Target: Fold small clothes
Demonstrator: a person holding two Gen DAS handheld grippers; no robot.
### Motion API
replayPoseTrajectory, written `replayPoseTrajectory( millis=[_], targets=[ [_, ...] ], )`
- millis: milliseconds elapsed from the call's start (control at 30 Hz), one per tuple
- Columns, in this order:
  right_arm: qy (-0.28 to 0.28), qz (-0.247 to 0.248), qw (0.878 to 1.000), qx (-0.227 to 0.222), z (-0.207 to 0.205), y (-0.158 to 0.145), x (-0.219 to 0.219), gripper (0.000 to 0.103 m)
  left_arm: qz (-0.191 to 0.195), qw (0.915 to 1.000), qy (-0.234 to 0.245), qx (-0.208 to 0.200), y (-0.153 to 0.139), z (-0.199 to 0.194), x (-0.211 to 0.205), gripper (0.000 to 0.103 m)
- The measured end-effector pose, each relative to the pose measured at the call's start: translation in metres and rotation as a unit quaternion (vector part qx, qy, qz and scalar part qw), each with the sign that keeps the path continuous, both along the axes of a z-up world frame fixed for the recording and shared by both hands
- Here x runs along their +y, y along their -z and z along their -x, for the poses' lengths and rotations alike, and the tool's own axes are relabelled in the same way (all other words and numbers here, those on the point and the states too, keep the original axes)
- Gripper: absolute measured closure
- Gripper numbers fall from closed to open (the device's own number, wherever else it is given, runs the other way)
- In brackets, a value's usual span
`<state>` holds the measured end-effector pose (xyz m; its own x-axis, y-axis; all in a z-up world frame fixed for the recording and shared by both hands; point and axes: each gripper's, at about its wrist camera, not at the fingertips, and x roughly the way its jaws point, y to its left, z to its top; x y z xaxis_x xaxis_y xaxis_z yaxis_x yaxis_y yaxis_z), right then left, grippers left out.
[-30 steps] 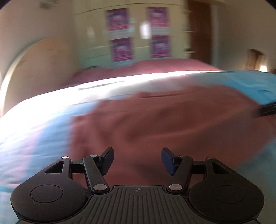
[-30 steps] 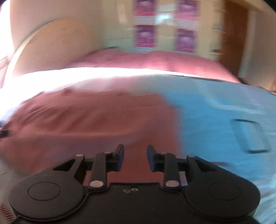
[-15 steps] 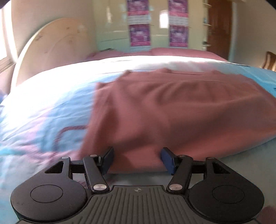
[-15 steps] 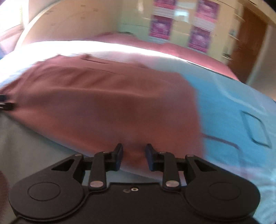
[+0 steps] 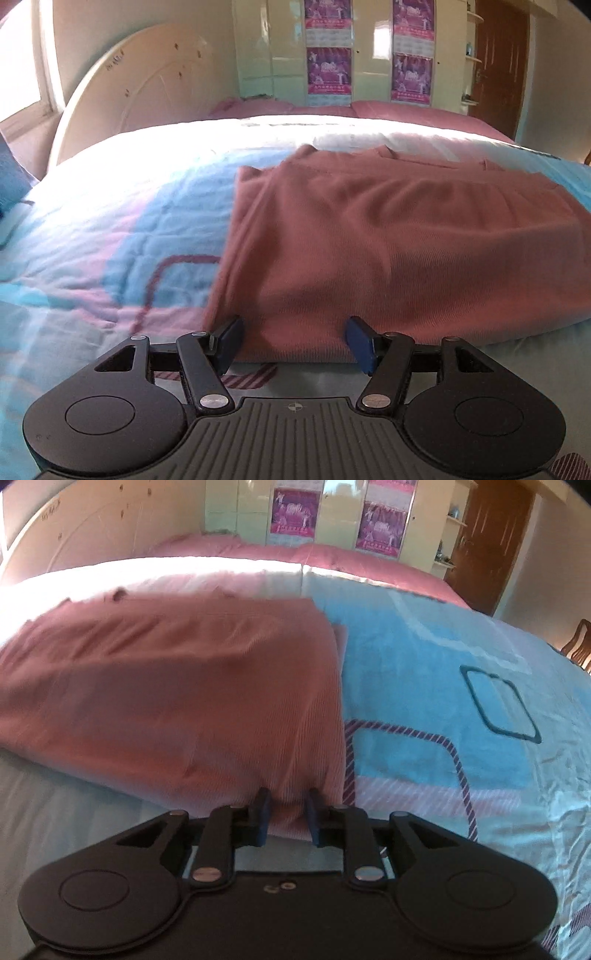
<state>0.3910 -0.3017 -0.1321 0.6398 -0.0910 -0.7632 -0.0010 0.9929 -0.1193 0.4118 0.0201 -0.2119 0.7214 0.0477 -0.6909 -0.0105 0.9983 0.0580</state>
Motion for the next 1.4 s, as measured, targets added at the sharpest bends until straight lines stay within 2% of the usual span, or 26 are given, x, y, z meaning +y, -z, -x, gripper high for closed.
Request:
replayPoseTrajectory(
  millis=[67, 233, 267, 333, 400, 433, 467, 567, 700, 800, 900, 1000, 1067, 1133, 1167, 1267, 1400],
  targets=[
    [0.004, -0.005, 1.0, -0.03, 0.01, -0.011, -0.001, 0.068, 0.001, 1.0, -0.005, -0.008, -0.007, 0.008, 0.002, 0.041],
    [-0.019, -0.025, 0.997, -0.063, 0.023, -0.03, 0.007, 0.069, 0.016, 0.9997, -0.011, -0.015, -0.017, 0.025, 0.004, 0.041],
    [-0.025, -0.031, 0.997, -0.069, 0.023, -0.033, 0.011, 0.069, 0.036, 0.9992, -0.017, -0.011, -0.016, 0.027, 0.006, 0.041],
    [-0.036, -0.051, 0.995, -0.08, 0.023, -0.041, 0.017, 0.07, 0.1, 0.9941, -0.041, 0.003, -0.01, 0.03, 0.016, 0.041],
    [-0.045, -0.073, 0.992, -0.089, 0.019, -0.046, 0.025, 0.079, 0.156, 0.9857, -0.064, 0.01, 0.001, 0.033, 0.024, 0.041],
    [-0.05, -0.086, 0.991, -0.09, 0.016, -0.047, 0.029, 0.088, 0.185, 0.9794, -0.08, 0.01, 0.006, 0.034, 0.03, 0.042],
    [-0.057, -0.102, 0.989, -0.088, 0.011, -0.048, 0.034, 0.096, 0.216, 0.9717, -0.096, 0.01, 0.011, 0.033, 0.037, 0.047],
    [-0.075, -0.125, 0.986, -0.077, -0.003, -0.049, 0.053, 0.097, 0.284, 0.9483, -0.141, -0.004, 0.024, 0.028, 0.054, 0.049],
    [-0.098, -0.137, 0.983, -0.074, -0.025, -0.044, 0.08, 0.099, 0.334, 0.928, -0.163, -0.026, 0.037, 0.01, 0.061, 0.049],
    [-0.103, -0.146, 0.982, -0.067, -0.046, -0.037, 0.096, 0.1, 0.354, 0.9182, -0.173, -0.041, 0.043, -0.005, 0.064, 0.049],
    [-0.106, -0.158, 0.98, -0.06, -0.069, -0.03, 0.112, 0.101, 0.381, 0.9047, -0.182, -0.053, 0.049, -0.019, 0.07, 0.049],
    [-0.107, -0.16, 0.98, -0.055, -0.081, -0.023, 0.123, 0.101, 0.388, 0.9009, -0.186, -0.059, 0.053, -0.036, 0.069, 0.053],
    [-0.108, -0.16, 0.98, -0.052, -0.088, -0.02, 0.128, 0.101, 0.385, 0.9004, -0.195, -0.055, 0.056, -0.044, 0.069, 0.077],
    [-0.107, -0.16, 0.98, -0.047, -0.094, -0.015, 0.133, 0.101, 0.389, 0.897, -0.204, -0.053, 0.062, -0.049, 0.072, 0.089],
    [-0.107, -0.158, 0.981, -0.043, -0.097, -0.013, 0.135, 0.101, 0.392, 0.8954, -0.205, -0.051, 0.063, -0.05, 0.074, 0.089],
    [-0.11, -0.159, 0.98, -0.05, -0.101, -0.012, 0.138, 0.101, 0.384, 0.9009, -0.196, -0.045, 0.06, -0.047, 0.071, 0.089],
    [-0.11, -0.158, 0.981, -0.036, -0.107, -0.006, 0.144, 0.101, 0.414, 0.8843, -0.206, -0.063, 0.071, -0.037, 0.072, 0.086]
  ],
)
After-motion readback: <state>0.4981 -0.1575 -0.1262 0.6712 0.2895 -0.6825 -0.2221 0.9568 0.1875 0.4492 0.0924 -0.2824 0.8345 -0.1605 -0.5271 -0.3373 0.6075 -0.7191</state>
